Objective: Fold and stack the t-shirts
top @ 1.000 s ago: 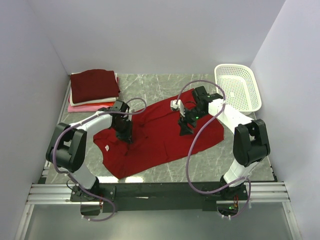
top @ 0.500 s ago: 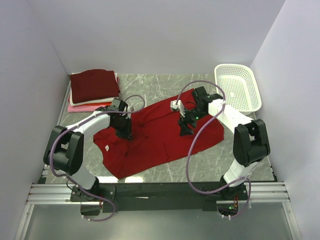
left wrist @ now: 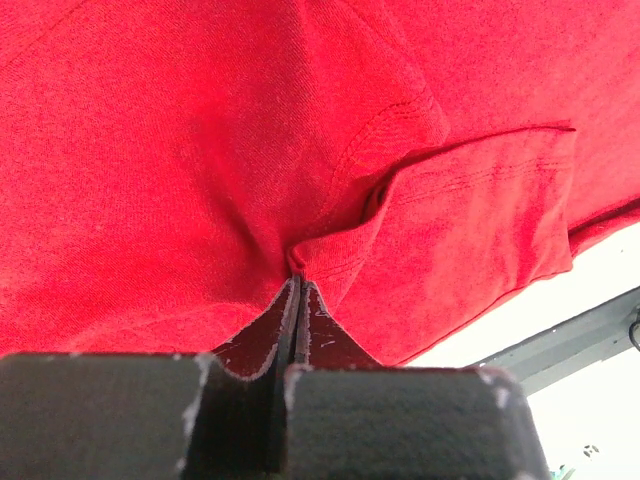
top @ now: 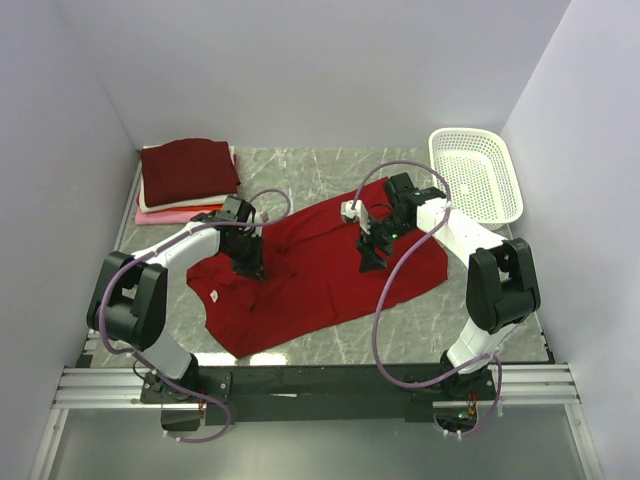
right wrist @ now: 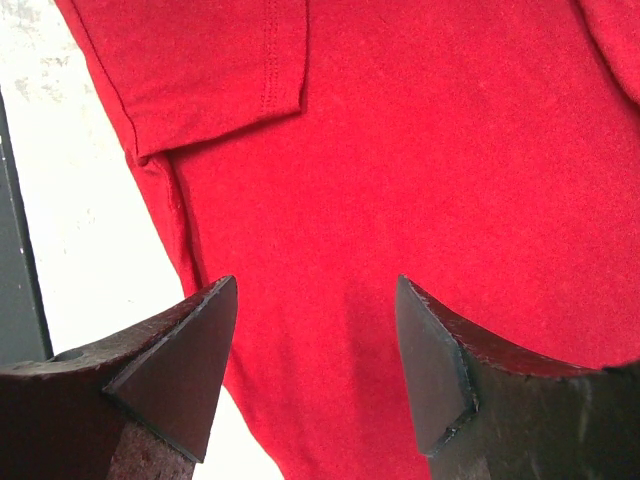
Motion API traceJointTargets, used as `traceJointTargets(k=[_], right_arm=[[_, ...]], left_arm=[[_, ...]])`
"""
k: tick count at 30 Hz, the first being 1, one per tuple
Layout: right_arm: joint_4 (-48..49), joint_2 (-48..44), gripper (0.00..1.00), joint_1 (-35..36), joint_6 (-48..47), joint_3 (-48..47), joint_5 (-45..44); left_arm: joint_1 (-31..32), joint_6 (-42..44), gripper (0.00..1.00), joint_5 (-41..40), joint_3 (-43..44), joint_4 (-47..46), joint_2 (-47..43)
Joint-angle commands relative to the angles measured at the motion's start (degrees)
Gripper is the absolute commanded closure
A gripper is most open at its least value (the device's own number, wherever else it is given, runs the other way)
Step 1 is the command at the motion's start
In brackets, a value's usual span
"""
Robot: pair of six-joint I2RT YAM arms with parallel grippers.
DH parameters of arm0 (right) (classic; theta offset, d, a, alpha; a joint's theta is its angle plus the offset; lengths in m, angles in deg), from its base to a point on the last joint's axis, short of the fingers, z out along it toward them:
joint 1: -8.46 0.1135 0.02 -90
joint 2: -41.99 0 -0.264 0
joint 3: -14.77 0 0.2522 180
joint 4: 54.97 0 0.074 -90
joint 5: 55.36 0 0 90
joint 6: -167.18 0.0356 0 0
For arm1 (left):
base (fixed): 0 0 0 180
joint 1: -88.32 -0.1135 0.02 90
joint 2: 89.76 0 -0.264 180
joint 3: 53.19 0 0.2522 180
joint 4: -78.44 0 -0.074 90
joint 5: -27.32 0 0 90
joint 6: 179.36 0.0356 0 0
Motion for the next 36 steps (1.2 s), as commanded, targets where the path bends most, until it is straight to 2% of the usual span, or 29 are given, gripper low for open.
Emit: traceJointTargets(k=[1, 7, 10, 13, 14, 15, 17, 20, 25, 31, 36], right_arm=[[-0.11, -1.17, 0.29, -0.44, -0.53, -0.88, 0.9], [-0.9, -5.02, 0.28, -1.31, -2.19, 0.09, -1.56], [-3.71, -7.92, 0.28, -4.21, -7.02, 1.32, -1.83], [-9.94, -10.12, 0.26, -10.35, -17.81, 2.02, 1.15], [-12.13, -10.39, 0.26, -12.2, -25.76, 2.29, 1.77], [-16.33, -10.57, 0.22, -15.61, -29.93, 2.9, 1.52], [-18.91, -10.31, 0.18, -18.0, -38.36, 3.95, -0.49], [-20.33, -10.04, 0.17, -21.0, -42.61, 6.15, -7.43], [-13.57, -10.14, 0.21, -25.91, -46.49, 11.95, -17.79], [-10.85, -6.36, 0.28, -29.18, -48.69, 10.64, -22.56], [-6.28, -3.55, 0.28, -29.35, -45.62, 11.08, -24.32]], left_arm=[[-0.26, 0.37, 0.99, 1.51, 1.94, -1.03, -1.75], [-0.25, 1.51, 1.0, 1.86, 1.94, -0.94, -7.7], [-0.17, 1.08, 1.0, 3.62, 0.45, -1.9, -11.67], [-0.17, 0.02, 1.0, 5.55, -1.22, -1.64, -16.5], [-0.17, -0.5, 1.0, 5.73, -2.01, -1.55, -17.38], [-0.17, -0.77, 1.0, 6.6, -2.54, -1.47, -18.17], [-0.17, -1.47, 1.0, 7.83, -4.2, -1.38, -20.11], [0.01, -2.7, 1.0, 11.17, -6.14, -2.52, -21.87], [0.18, -3.5, 1.0, 12.23, -6.94, -3.49, -22.75], [0.18, -3.5, 1.0, 12.76, -7.11, -3.49, -23.46], [0.18, -3.41, 1.0, 13.02, -7.03, -3.49, -23.54]])
